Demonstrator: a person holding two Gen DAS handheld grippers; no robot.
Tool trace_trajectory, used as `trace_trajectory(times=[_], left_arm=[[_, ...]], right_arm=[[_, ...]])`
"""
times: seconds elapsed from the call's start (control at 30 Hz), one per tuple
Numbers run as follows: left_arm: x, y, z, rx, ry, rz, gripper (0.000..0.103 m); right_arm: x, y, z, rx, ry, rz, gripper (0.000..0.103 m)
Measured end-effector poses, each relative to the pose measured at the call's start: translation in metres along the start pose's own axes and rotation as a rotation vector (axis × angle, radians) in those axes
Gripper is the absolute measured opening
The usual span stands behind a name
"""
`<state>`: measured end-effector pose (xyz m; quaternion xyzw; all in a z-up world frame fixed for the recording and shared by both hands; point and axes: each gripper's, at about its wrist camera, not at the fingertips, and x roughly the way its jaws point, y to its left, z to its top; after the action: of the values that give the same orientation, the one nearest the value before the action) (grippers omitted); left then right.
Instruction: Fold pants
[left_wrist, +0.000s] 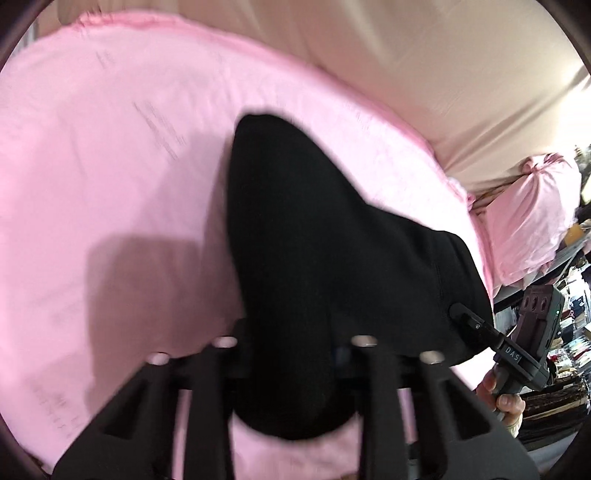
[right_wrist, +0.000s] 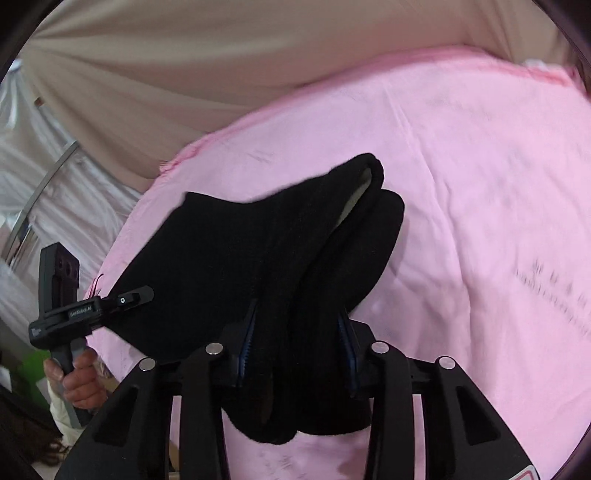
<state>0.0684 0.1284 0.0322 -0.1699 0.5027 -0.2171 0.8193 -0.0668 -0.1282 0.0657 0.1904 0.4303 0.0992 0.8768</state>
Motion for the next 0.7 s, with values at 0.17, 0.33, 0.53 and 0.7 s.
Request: trace_trajectory(times=[0.17,0.33,0.53,0.7], left_arm=[[-0.002,0.015,-0.024,0.018,0.055,0.047,0.033],[-0.012,0.008,-0.027,0.001,-0.018,0.115,0.051],[-0.04,-0.048,0.003,0.181,-0.244,0.23,0.071],[0.047,-0.036,0.043,0.161,-0.09,0.32,0.071]], right_arm=[[0.021,-0.011,-0.023,-0.023,0.102,-0.077,0.052],[-0.001,-0.031,-0.022,0.123,0.051,-0.049,0.059],[-0.021,0.013,0.027,-0.064,-0.094,-0.093,0.0],[0.059,0.022,0.051,-0.204,0.047,-0.215,0.0]])
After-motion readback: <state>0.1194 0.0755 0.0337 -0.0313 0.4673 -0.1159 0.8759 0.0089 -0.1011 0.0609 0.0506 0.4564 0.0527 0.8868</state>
